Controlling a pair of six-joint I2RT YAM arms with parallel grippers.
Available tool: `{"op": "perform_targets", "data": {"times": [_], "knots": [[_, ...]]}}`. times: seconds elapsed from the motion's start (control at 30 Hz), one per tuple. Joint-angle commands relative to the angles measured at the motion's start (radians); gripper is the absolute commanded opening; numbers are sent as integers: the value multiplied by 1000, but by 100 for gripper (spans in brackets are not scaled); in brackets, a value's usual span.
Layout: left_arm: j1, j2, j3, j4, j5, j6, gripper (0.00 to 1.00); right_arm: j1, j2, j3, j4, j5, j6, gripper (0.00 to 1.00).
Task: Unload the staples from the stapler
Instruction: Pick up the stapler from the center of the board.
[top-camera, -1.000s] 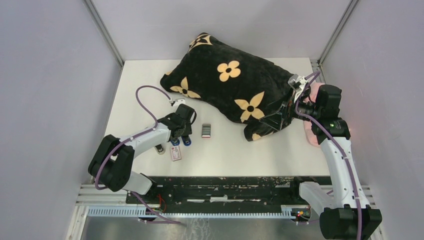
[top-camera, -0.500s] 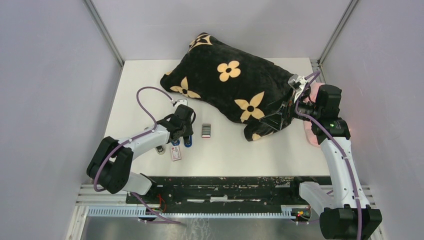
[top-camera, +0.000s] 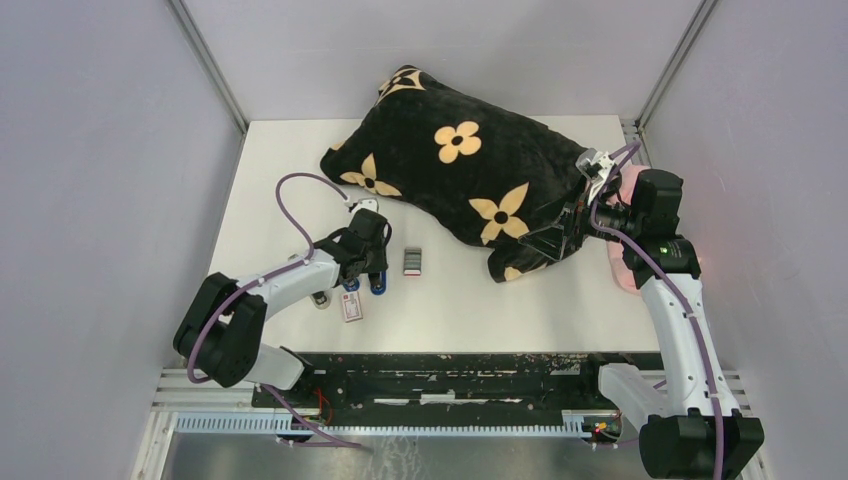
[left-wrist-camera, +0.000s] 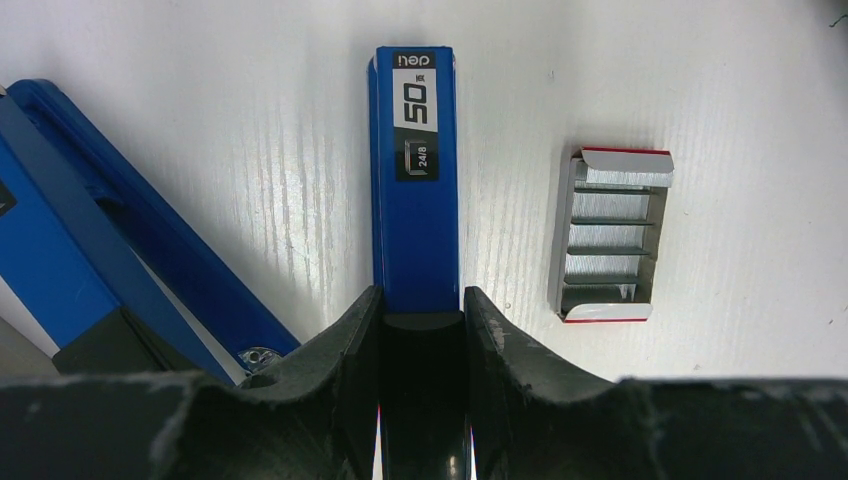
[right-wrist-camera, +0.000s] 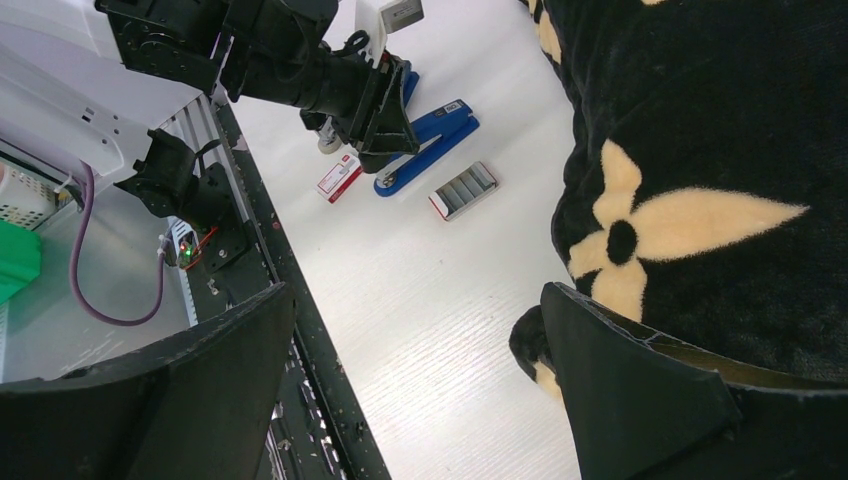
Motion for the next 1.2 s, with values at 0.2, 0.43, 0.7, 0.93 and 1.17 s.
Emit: {"op": "perform_targets", "data": {"times": [0.2,0.43,0.7,0.93,1.17], "knots": [[-15,47,11,-68,-2,34,48,1,2,-3,34,-1,-8,99],[-20,53,23,-79,-14,33,47,2,1,-3,35,-1,-7,99],[-43,-10,55,-117,-42,28,50,1,0,-4,37,-3,-5,99],[-56,-31,61,-137,-59,26,50,2,0,-4,37,-3,-5,99],[-57,3,62,-143,-65,32,42,2,-4,-4,37,-2,-6,99]]}}
